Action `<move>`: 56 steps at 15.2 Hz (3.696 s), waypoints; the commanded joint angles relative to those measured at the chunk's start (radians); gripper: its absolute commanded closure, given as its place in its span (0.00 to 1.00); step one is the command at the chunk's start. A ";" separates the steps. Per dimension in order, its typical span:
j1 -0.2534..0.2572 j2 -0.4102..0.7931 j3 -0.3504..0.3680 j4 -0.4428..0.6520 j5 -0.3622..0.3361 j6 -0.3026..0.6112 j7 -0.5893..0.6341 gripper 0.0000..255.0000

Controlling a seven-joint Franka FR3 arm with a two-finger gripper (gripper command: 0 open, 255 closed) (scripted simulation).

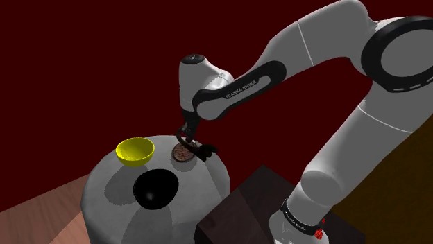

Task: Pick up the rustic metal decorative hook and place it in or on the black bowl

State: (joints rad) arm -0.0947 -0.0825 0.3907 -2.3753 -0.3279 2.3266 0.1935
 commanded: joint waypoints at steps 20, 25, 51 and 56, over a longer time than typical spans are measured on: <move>0.200 0.295 0.164 0.428 -0.103 -0.283 0.350 1.00; 0.206 0.329 0.156 0.401 -0.135 -0.233 0.381 1.00; 0.232 0.446 0.116 0.357 -0.242 -0.108 0.479 0.00; 0.230 0.373 0.153 0.390 -0.171 -0.199 0.436 0.00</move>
State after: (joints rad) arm 0.1373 0.3117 0.5347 -1.9870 -0.5167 2.1468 0.6393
